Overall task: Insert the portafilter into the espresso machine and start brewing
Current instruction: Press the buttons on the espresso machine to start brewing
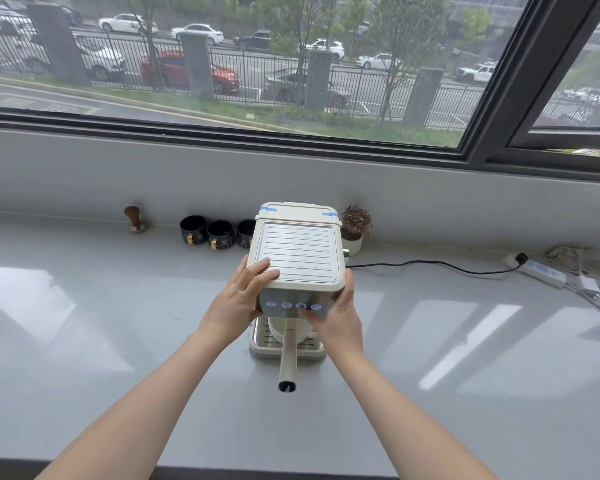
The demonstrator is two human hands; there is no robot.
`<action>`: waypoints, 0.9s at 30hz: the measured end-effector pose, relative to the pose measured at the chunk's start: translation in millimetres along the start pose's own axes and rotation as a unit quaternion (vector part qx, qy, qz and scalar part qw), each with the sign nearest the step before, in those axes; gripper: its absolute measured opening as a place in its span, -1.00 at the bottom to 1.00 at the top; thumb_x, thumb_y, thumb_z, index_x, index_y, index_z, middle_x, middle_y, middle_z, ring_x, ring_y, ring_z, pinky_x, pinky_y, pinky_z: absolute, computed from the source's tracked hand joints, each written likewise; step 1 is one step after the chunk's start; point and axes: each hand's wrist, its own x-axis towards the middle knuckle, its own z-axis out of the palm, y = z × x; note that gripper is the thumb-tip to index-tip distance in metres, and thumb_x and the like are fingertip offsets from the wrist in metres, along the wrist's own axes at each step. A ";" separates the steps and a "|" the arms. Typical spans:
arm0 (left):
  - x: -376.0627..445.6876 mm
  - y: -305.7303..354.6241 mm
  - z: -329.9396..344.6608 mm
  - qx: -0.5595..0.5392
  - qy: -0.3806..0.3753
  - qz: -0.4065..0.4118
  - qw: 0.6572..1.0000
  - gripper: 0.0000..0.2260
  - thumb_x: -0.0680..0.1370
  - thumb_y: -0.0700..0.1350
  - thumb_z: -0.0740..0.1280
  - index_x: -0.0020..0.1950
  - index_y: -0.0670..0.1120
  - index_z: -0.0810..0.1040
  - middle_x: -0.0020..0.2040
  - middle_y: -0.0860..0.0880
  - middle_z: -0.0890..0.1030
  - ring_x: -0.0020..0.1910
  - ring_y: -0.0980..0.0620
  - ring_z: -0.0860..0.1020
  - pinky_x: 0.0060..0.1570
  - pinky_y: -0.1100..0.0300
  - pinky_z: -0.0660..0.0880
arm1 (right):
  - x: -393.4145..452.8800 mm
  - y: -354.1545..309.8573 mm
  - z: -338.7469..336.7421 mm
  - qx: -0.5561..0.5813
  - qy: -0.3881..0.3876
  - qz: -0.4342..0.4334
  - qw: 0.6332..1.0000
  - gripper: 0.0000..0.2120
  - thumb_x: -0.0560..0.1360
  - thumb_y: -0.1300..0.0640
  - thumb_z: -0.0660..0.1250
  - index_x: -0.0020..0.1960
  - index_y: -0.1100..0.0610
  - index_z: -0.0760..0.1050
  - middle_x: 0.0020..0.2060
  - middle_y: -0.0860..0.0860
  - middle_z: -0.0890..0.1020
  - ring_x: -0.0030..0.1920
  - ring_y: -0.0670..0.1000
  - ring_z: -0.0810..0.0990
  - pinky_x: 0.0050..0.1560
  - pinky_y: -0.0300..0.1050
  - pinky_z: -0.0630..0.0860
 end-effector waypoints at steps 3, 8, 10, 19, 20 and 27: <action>0.3 -1.0 0.5 0.001 0.000 -0.002 1.000 -0.16 0.29 -0.27 0.55 0.40 0.18 0.19 0.45 0.16 0.17 0.51 -0.10 0.13 0.11 -0.16 0.55 | 0.3 -0.3 -0.6 0.006 -0.006 0.000 1.000 0.03 0.25 -0.18 0.49 0.45 -0.10 -0.16 0.36 -0.06 0.43 0.21 0.07 0.52 -0.08 -0.01 0.53; 0.4 -1.8 1.1 -0.001 0.004 0.003 1.000 -0.15 0.29 -0.27 0.56 0.40 0.18 0.19 0.45 0.15 0.17 0.50 -0.10 0.17 0.11 -0.14 0.55 | 0.3 -0.2 -1.0 0.008 -0.010 -0.003 1.000 0.05 0.24 -0.21 0.47 0.46 -0.09 -0.16 0.36 -0.04 0.43 0.20 0.08 0.53 -0.06 0.01 0.55; 0.3 -2.0 1.5 -0.002 0.005 0.004 1.000 -0.15 0.29 -0.27 0.56 0.40 0.17 0.19 0.45 0.15 0.17 0.50 -0.10 0.17 0.10 -0.14 0.55 | 0.6 -0.1 -1.6 0.010 -0.011 -0.005 1.000 0.05 0.23 -0.25 0.46 0.46 -0.08 -0.15 0.36 -0.04 0.43 0.20 0.08 0.53 -0.06 0.01 0.54; -0.7 12.9 -2.1 -0.050 0.052 -0.001 0.997 -0.25 0.30 -0.28 0.55 0.33 0.13 0.25 0.40 0.17 0.19 0.43 -0.11 0.29 0.21 0.02 0.44 | 2.2 5.3 -4.4 0.002 -0.029 -0.007 1.000 0.03 0.29 -0.18 0.48 0.46 -0.10 -0.19 0.39 -0.01 0.39 0.21 0.12 0.52 -0.02 0.06 0.55; -0.7 14.0 -2.4 -0.053 0.055 -0.003 0.997 -0.25 0.30 -0.28 0.55 0.33 0.13 0.25 0.39 0.18 0.18 0.43 -0.12 0.29 0.21 0.04 0.42 | 2.7 6.4 -4.4 0.000 -0.032 -0.009 0.999 0.02 0.31 -0.16 0.47 0.46 -0.10 -0.20 0.40 -0.01 0.38 0.22 0.13 0.51 -0.02 0.05 0.55; -1.2 16.7 -4.3 -0.056 0.058 -0.012 0.997 -0.26 0.30 -0.26 0.55 0.33 0.14 0.27 0.39 0.20 0.19 0.43 -0.11 0.29 0.23 0.04 0.41 | 2.6 6.7 -6.9 -0.007 -0.042 -0.006 0.999 -0.01 0.35 -0.09 0.46 0.47 -0.10 -0.20 0.41 0.00 0.36 0.24 0.13 0.50 -0.01 0.00 0.51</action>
